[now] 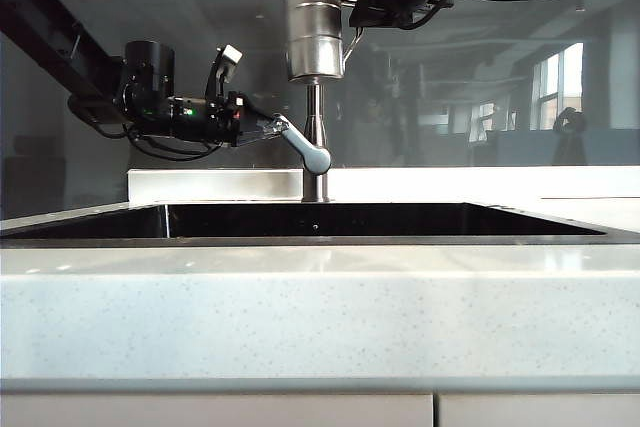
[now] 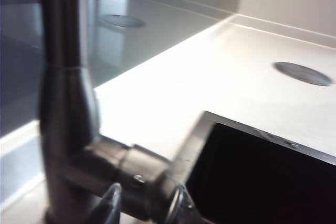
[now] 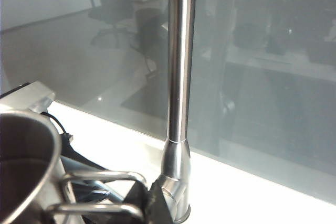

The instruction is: Pick up the mug next to the sink, go to the faucet to get some water, pour the water into the sink, and finally put the mug back to its place.

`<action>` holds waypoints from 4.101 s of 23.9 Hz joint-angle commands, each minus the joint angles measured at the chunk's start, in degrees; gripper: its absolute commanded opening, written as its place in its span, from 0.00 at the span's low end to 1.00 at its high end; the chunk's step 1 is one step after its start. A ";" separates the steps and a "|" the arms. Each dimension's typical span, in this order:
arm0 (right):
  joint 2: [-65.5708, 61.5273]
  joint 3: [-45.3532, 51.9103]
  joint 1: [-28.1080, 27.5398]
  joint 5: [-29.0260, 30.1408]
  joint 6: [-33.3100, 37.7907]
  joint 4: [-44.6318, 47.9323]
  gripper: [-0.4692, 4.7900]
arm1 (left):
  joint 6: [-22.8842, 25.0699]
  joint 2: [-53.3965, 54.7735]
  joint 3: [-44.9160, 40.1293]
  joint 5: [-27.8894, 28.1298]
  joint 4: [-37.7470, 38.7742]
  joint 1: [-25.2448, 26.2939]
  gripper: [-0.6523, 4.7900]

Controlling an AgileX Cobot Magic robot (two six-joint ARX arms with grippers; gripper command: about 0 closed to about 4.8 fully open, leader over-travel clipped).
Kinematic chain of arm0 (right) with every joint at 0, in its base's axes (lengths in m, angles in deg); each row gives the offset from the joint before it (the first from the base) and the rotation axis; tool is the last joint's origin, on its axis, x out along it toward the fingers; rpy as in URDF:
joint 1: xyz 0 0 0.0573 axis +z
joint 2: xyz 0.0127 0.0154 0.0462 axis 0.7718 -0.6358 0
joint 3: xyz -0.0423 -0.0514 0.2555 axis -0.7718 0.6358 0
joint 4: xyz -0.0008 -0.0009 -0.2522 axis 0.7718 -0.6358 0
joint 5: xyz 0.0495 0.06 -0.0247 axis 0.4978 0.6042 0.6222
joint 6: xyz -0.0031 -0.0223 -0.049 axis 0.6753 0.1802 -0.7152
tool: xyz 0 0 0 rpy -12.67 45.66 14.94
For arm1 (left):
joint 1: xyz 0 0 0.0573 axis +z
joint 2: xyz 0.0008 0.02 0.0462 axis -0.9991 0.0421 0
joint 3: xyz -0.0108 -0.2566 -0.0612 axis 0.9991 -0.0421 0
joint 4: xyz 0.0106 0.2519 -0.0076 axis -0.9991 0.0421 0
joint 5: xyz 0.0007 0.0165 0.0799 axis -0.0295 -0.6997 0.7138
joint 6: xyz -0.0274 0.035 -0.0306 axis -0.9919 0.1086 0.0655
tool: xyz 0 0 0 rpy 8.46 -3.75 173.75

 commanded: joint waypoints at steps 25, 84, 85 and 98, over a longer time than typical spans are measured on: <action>1.44 -0.46 0.09 -12.22 -33.51 -5.33 0.08 | 0.76 -0.35 0.28 5.05 0.07 1.60 0.36; 5.55 7.96 2.40 -21.73 -18.27 -8.50 0.08 | -2.25 -0.35 0.24 4.96 0.09 1.97 0.36; 7.78 12.63 1.01 -21.35 -13.99 -4.35 0.08 | -2.29 -0.35 0.24 4.96 0.11 1.97 0.36; 23.08 58.25 -25.24 -6.58 2.23 36.17 0.08 | -4.87 -0.33 0.24 4.98 0.35 1.95 0.36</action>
